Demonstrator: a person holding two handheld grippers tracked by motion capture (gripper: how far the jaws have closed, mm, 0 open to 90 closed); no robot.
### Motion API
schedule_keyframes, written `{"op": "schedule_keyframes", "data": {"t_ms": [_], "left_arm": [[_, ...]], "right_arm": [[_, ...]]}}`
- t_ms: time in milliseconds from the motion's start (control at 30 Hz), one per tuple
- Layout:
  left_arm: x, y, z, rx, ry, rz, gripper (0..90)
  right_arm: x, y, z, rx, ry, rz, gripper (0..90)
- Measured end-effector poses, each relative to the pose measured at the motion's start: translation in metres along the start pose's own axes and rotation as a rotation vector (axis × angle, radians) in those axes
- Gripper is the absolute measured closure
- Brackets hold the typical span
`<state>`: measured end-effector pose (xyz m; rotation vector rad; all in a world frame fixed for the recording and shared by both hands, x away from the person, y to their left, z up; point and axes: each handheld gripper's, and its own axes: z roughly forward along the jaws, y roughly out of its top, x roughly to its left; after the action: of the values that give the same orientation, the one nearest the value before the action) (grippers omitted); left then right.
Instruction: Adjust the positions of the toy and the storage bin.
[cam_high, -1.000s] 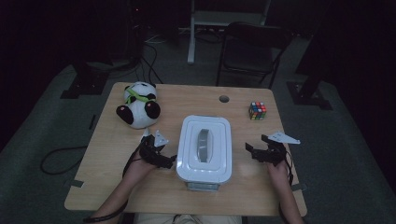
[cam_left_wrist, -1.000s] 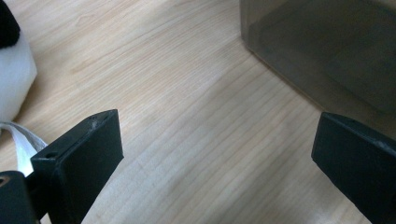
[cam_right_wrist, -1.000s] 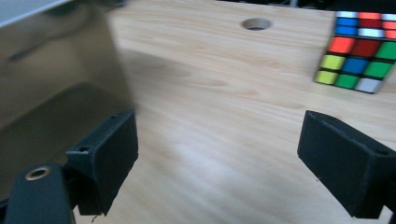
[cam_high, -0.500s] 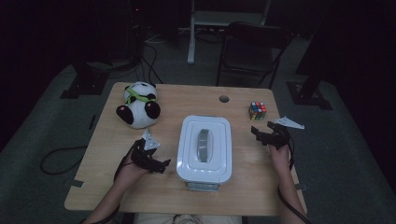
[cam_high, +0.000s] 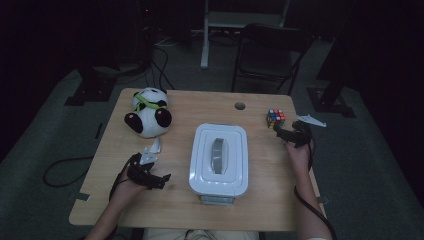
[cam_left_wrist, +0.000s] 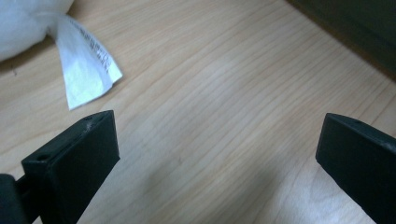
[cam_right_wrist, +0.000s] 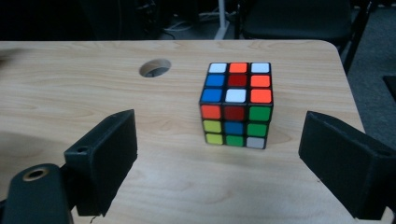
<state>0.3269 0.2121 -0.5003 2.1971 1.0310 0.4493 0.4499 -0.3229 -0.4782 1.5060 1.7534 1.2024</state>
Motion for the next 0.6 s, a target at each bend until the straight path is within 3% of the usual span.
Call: {"op": "schedule_keyframes", "data": {"t_ms": [100, 200, 333, 600], "left_arm": [[0.005, -0.006, -0.002, -0.004, 0.015, -0.023, 0.2], [0.013, -0.015, -0.006, -0.040, 0.011, -0.064, 0.2], [0.020, -0.025, -0.008, -0.029, 0.039, -0.084, 0.3], [0.030, -0.039, -0.009, -0.026, 0.044, -0.134, 0.3]], "right_arm": [[0.000, 0.005, 0.010, 0.022, -0.014, -0.014, 11.3], [-0.002, 0.008, 0.021, 0.049, -0.033, -0.011, 11.3], [-0.004, 0.010, 0.036, 0.087, -0.055, 0.007, 11.3], [-0.003, 0.014, 0.065, 0.157, -0.093, 0.006, 11.8]]}}
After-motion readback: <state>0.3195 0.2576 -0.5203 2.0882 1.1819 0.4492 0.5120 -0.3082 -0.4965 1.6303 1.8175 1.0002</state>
